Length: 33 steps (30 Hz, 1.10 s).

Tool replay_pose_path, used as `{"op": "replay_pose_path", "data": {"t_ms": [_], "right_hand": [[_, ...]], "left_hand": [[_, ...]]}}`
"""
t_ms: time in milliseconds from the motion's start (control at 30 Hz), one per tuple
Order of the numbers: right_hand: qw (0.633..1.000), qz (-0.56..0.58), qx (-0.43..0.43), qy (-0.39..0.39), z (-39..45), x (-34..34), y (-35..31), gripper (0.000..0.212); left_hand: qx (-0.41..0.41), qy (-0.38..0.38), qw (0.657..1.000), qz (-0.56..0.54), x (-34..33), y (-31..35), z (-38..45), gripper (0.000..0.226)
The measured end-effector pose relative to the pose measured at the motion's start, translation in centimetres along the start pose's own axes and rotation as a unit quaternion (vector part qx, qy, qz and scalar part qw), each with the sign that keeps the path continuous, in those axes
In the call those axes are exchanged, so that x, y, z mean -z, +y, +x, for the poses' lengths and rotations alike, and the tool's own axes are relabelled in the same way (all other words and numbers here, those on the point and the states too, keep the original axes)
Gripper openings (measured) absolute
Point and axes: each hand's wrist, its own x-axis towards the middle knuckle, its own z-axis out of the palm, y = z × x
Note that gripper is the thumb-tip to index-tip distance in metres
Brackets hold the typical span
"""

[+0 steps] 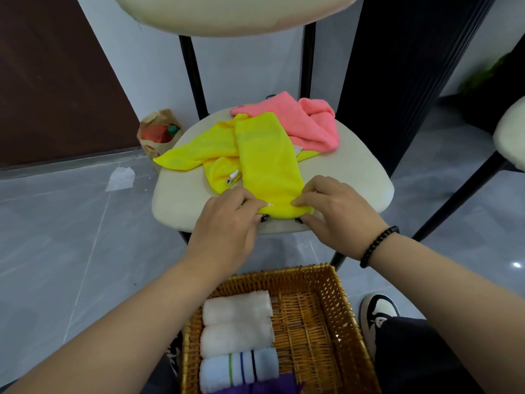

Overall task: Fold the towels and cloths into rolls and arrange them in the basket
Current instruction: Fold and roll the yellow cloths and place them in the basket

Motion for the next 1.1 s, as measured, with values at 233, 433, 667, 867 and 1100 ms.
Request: {"op": "replay_pose_path", "data": {"t_ms": [233, 433, 667, 867, 1100], "right_hand": [[0.998, 0.042, -0.041, -0.037, 0.1, 0.9, -0.5, 0.024], [0.987, 0.057, -0.116, -0.091, 0.7, 0.9, -1.2, 0.028], [0.958, 0.132, -0.228, -0.112, 1.9, 1.1, -1.9, 0.022], [0.948, 0.171, -0.270, -0.016, 2.2, 0.6, -1.8, 0.017], [0.982, 0.079, -0.130, 0.114, 1.5, -0.2, -2.0, 0.007]], "left_hand": [[0.130, -0.051, 0.988, -0.060, 0.1, 0.3, 0.2, 0.045], [0.205, -0.122, 0.969, -0.062, 0.4, 0.5, 1.5, 0.028], [0.243, -0.141, 0.959, -0.034, 0.6, 0.2, 2.2, 0.043], [0.279, -0.120, 0.952, -0.042, 0.8, 0.5, 2.4, 0.047], [0.133, 0.017, 0.991, 0.015, 0.9, 0.1, 1.6, 0.014]]}}
